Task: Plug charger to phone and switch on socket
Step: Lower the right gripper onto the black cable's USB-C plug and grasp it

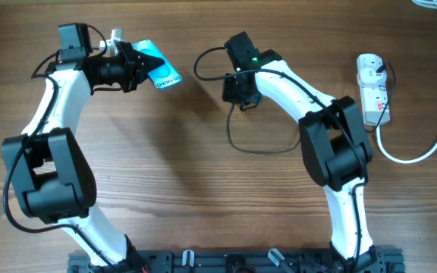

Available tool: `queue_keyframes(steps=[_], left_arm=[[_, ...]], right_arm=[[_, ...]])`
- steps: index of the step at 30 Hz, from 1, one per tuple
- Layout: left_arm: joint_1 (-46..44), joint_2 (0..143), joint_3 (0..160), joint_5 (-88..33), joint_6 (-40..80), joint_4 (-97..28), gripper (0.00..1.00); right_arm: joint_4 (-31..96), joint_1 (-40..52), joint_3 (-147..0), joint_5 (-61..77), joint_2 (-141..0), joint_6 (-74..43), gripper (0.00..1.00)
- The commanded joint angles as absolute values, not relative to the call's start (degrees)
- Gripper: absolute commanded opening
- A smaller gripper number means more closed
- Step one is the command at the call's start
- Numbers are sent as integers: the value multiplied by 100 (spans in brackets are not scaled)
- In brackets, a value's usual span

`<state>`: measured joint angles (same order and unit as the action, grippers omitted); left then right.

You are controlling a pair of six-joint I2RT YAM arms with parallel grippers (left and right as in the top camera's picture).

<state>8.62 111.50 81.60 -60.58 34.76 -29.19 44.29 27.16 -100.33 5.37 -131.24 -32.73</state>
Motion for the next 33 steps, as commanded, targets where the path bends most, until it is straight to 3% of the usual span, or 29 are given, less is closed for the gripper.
queue_keyframes(steps=[1, 8, 21, 33], left_arm=[[847, 10908, 8219, -6276, 3387, -2904, 4], [847, 10908, 8219, -6278, 3387, -2943, 4], [847, 10908, 8219, -6278, 3385, -2950, 4], [847, 10908, 8219, -6276, 3385, -2950, 4]], right_arm=[[4788, 2716, -9911, -180, -12984, -3444, 4], [5148, 2716, -9894, 163, -12648, -2694, 5], [5395, 3103, -9885, 82, -13181, -2648, 5], [5489, 3114, -9522, 150, -13198, -2906, 16]])
